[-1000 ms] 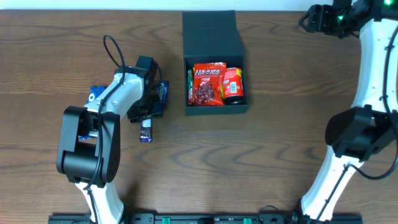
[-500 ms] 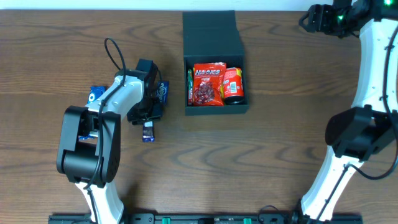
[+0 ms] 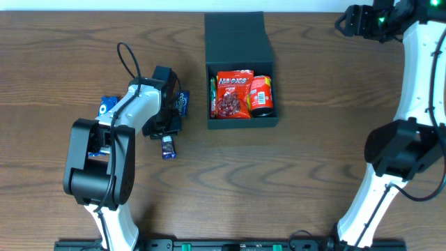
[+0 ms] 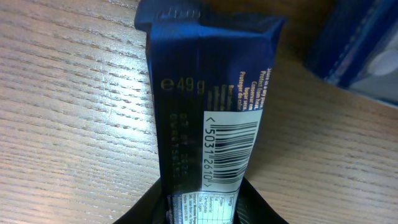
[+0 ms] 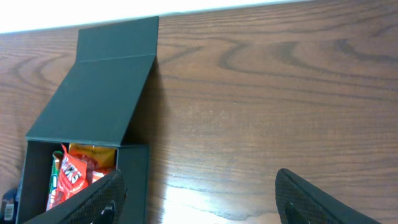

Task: Pack container
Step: 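Grasp the dark blue bar with the left gripper, then carry the dark blue bar into the box and release it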

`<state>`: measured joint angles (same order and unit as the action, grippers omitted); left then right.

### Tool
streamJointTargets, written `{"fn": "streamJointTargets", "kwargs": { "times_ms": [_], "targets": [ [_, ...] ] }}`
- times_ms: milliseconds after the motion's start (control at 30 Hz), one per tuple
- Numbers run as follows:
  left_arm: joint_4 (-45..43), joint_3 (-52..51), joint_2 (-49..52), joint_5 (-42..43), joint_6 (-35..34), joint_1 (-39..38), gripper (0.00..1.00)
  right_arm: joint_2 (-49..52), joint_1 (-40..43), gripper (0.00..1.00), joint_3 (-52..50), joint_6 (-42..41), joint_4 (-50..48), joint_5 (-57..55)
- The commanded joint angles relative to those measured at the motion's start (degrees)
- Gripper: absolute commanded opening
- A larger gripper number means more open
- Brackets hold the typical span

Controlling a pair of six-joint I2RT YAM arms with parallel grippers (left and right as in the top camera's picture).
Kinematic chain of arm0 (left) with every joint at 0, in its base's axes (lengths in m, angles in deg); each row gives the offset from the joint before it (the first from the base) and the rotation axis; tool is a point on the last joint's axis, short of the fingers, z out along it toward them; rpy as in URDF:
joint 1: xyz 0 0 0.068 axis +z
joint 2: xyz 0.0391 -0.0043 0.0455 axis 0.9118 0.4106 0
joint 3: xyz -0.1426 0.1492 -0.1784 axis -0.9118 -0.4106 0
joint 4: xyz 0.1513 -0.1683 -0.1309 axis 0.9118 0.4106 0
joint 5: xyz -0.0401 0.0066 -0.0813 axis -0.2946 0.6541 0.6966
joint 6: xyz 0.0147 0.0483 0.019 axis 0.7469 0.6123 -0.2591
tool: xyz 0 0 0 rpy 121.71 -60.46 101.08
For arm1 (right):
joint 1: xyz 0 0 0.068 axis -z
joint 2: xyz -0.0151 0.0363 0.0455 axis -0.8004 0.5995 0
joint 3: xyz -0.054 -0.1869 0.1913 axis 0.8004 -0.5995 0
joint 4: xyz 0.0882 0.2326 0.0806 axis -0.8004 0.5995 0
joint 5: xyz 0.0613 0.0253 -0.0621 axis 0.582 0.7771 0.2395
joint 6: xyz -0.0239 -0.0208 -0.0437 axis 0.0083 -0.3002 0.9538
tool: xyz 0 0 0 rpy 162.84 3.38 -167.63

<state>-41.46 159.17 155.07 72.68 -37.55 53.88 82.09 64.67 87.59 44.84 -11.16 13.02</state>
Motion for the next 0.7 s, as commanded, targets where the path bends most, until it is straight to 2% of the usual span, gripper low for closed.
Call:
{"fn": "streamJointTargets", "kwargs": {
  "times_ms": [0, 367, 667],
  "targets": [
    [1.18, 1.70, -0.94, -0.85, 0.15, -0.02, 0.29, -0.44, -0.28, 0.77, 0.42, 0.66, 0.07, 0.42],
    [5.20, 20.39, -3.04, -1.97, 2.95, -1.64, 0.29, -0.44, -0.13, 0.78, 0.42, 0.68, 0.04, -0.02],
    [-5.16, 24.92, -2.71, 2.25, 0.72, -10.60, 0.29, -0.44, 1.44, 0.79, 0.42, 0.68, 0.04, -0.02]
  ]
}}
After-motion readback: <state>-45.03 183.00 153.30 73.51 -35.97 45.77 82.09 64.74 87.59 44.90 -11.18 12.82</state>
